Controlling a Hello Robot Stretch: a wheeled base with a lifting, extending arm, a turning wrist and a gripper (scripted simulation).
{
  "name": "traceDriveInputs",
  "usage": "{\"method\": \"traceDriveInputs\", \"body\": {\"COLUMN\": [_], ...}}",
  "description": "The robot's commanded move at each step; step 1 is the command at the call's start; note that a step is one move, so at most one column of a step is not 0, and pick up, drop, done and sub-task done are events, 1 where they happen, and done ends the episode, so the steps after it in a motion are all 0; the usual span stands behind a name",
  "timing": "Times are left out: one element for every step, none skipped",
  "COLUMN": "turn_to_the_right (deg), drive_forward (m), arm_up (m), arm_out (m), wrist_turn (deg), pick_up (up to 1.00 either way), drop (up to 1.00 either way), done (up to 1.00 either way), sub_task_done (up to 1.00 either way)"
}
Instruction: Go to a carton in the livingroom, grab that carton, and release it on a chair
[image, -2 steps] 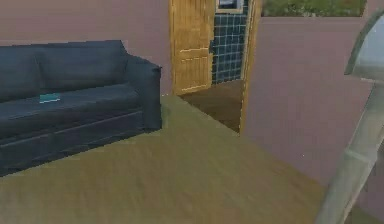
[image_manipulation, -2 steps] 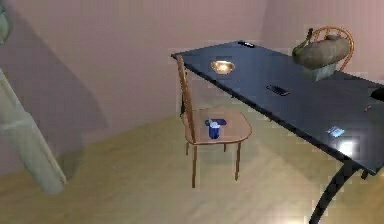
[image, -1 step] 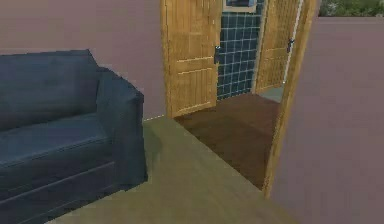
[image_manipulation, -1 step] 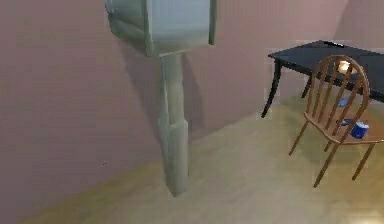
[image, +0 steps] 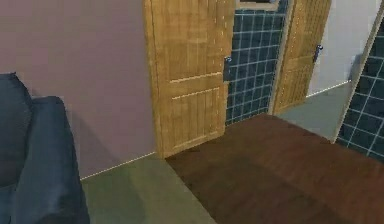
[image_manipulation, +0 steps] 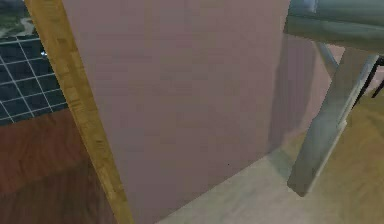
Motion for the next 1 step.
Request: {"method": "traceDriveInputs", "body": {"turn_to_the_right": [3.0], "drive_forward": [0.00], "arm_up": [0.00], "arm_out": [0.00], "wrist_turn": [0.0], "pick_up": [0.00], "drop": [0.00], "done": [0.00], "sub_task_done": [0.00]}}
